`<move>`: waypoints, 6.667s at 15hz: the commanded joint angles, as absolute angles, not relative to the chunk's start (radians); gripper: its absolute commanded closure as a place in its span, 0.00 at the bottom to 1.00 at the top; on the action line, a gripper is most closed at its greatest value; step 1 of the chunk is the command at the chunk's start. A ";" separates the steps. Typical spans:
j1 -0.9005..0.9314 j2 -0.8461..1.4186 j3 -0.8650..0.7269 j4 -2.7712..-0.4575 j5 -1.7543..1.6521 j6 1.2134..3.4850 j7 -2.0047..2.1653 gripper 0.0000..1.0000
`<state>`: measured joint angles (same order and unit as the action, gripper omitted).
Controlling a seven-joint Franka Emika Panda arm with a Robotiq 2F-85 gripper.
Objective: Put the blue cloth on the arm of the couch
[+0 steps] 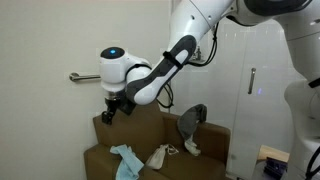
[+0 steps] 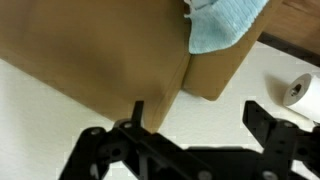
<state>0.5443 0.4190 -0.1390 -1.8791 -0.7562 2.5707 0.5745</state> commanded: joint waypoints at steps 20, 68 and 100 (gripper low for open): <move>0.072 0.201 -0.128 -2.189 -0.689 2.633 0.535 0.00; -0.112 0.619 -0.323 -1.693 0.014 2.481 0.472 1.00; -0.219 0.998 -0.342 -1.345 0.027 2.453 0.585 0.29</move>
<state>-0.1981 0.9371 -0.3585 -1.4530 0.0156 2.4997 0.6149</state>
